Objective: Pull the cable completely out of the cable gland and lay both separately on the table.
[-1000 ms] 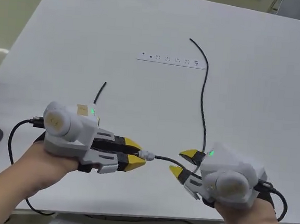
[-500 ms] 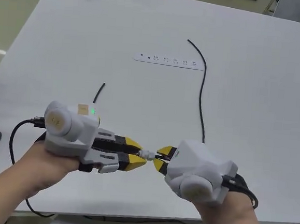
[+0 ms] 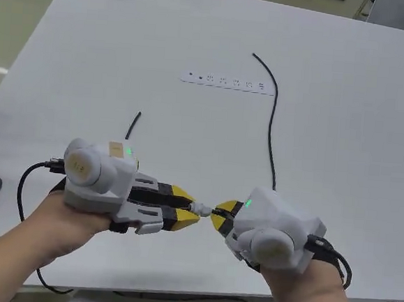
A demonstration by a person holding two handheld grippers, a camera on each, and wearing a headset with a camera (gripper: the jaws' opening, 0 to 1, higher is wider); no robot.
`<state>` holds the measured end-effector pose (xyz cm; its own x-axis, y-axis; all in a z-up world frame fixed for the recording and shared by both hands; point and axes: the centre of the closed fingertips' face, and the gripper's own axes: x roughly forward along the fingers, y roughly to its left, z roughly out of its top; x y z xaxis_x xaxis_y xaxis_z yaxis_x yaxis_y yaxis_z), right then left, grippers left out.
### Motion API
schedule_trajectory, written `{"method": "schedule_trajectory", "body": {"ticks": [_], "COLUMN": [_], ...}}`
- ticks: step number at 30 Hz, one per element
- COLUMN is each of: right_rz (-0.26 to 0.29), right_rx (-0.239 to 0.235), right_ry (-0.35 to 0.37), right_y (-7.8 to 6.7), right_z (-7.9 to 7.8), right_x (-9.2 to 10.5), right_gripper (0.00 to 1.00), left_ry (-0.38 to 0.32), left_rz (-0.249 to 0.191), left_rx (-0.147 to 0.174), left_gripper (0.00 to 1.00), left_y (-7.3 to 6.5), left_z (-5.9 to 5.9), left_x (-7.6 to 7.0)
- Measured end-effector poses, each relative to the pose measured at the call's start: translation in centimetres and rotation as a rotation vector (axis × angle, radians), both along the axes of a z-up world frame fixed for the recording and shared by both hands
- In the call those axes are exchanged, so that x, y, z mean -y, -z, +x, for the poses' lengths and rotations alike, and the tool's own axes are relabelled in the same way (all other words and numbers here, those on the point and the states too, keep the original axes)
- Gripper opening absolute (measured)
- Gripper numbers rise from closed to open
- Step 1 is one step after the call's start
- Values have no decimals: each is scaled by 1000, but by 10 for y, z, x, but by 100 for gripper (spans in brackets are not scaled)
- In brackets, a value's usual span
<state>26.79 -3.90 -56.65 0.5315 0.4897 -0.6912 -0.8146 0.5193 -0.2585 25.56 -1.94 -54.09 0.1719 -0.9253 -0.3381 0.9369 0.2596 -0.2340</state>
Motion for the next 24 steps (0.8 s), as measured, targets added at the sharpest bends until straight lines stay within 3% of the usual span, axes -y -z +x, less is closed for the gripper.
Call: {"method": "schedule_trajectory", "body": {"ticks": [10, 21, 24], "right_rz": [13, -43, -16], "right_rx": [-57, -124, -170], "right_ry": [76, 156, 213], "right_y": [15, 57, 65], "right_z": [3, 11, 11], "right_x": [19, 58, 64], "right_gripper": [0, 0, 0], "left_ry": [-7, -5, -4], "left_rz": [-2, -3, -2], "left_rx": [-4, -11, -14], "left_gripper": [15, 15, 15], "left_y": [-1, -2, -3], "left_z": [2, -1, -2], "left_x": [-3, -3, -1]}}
